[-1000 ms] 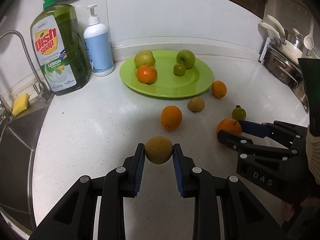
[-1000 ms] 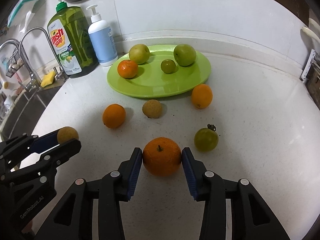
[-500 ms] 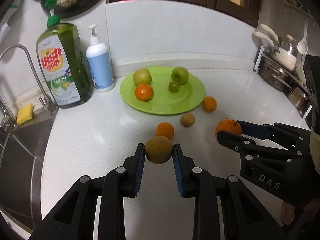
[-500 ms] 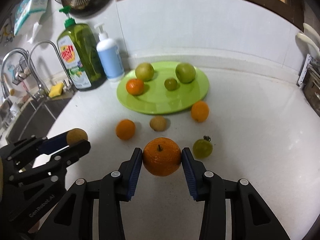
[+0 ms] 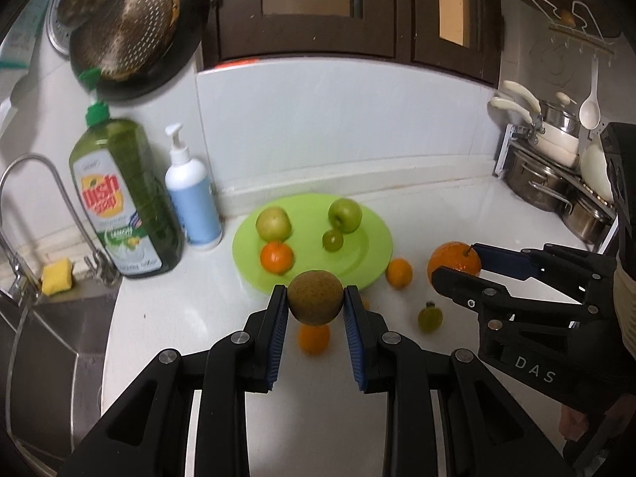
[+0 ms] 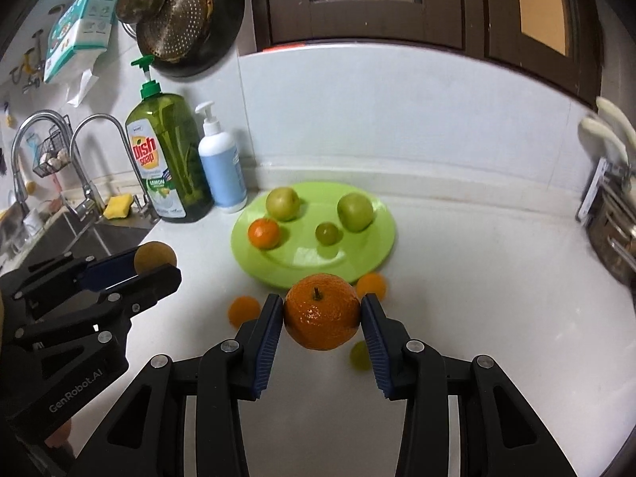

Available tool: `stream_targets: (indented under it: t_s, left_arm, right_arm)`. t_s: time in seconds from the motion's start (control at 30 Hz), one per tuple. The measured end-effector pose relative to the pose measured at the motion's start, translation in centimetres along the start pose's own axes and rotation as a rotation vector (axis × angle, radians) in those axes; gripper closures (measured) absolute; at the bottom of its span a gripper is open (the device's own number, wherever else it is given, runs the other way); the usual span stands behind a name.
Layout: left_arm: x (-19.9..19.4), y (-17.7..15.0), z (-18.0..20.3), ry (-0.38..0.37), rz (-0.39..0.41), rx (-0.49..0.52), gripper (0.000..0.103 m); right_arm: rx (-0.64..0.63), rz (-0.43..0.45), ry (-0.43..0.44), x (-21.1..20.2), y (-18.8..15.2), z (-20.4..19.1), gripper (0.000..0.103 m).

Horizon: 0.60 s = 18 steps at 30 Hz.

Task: Organize fruits
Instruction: 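Carry the kiwi with the left tool while the right tool carries the orange to the plate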

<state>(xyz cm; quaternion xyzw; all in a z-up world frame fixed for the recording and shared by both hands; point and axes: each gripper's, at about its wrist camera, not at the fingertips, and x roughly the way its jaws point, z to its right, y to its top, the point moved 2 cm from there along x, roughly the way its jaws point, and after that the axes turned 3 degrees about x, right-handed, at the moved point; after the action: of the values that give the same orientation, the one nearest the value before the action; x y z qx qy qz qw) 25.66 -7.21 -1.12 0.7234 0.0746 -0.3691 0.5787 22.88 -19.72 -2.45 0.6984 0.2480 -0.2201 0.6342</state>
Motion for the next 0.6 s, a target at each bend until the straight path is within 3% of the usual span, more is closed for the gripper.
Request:
stream_targets:
  t_s: [0.33, 0.6]
  left_arm:
    - [2.1, 3.5, 0.4, -0.016, 0.007, -0.015, 0.075]
    - [5.0, 5.0, 0.4, -0.006, -0.026, -0.026, 0.075]
  right_arm:
    - [-0.035, 0.042, 0.018, 0.7, 4.1, 1.9, 0.061]
    - [-0.076, 0.021, 0.047, 3.3, 6.1, 2.9, 0.061]
